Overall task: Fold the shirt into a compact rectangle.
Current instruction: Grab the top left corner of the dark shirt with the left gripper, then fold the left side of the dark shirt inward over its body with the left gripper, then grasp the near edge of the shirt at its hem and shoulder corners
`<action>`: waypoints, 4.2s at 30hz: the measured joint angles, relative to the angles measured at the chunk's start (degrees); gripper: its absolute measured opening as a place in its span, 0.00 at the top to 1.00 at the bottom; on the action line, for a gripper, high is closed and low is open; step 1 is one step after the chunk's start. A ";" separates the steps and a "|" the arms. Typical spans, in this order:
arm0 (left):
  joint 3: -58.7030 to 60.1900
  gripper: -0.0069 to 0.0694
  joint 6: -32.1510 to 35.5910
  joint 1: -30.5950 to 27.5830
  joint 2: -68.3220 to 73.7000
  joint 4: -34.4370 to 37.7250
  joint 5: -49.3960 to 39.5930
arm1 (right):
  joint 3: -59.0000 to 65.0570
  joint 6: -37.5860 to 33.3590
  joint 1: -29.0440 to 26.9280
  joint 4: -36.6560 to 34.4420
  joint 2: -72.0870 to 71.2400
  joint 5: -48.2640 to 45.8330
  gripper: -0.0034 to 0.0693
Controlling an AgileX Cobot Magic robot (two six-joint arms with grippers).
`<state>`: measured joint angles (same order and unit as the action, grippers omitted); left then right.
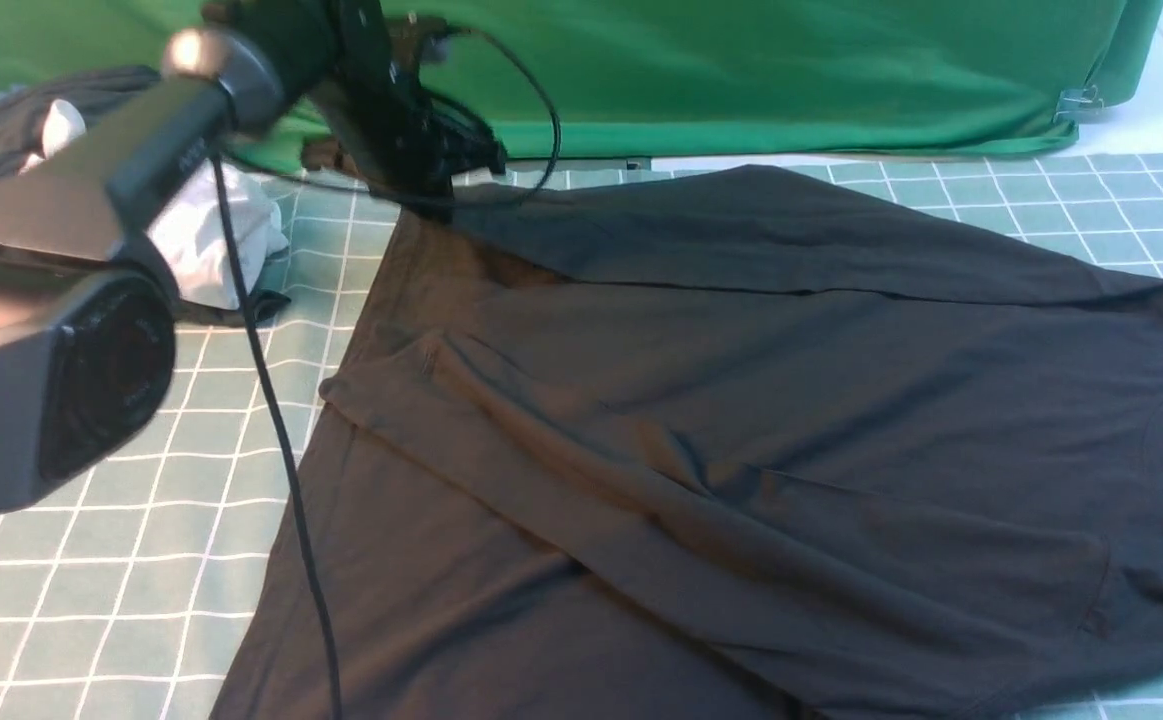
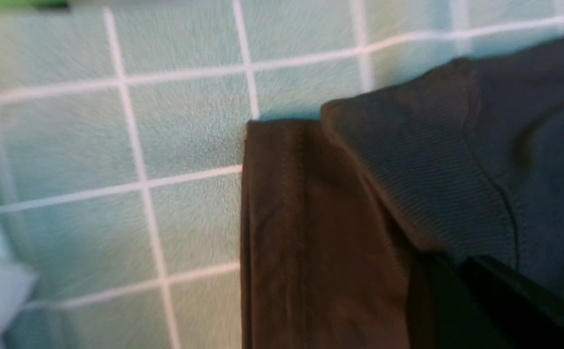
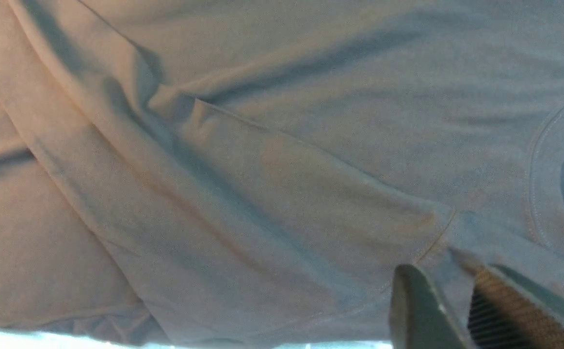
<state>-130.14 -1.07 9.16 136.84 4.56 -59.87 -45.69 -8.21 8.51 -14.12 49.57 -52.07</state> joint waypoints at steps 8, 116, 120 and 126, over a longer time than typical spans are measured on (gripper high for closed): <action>-0.49 0.89 1.07 0.05 -8.63 0.19 -9.41 | 0.00 -0.29 0.00 0.40 0.00 0.29 0.72; 93.25 0.90 -3.88 1.21 -74.60 2.01 -2.56 | 11.48 -9.63 33.26 10.63 28.99 13.52 0.15; 93.25 0.90 -3.88 1.21 -74.60 2.01 -2.56 | 11.48 -8.42 33.33 13.38 32.29 17.56 0.19; 93.25 0.90 -3.88 1.21 -74.60 1.96 -2.45 | 11.48 -8.83 33.33 14.93 35.50 19.14 0.38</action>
<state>-36.90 -4.95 10.37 62.24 6.52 -62.32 -34.21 -17.04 41.84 0.80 85.07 -32.93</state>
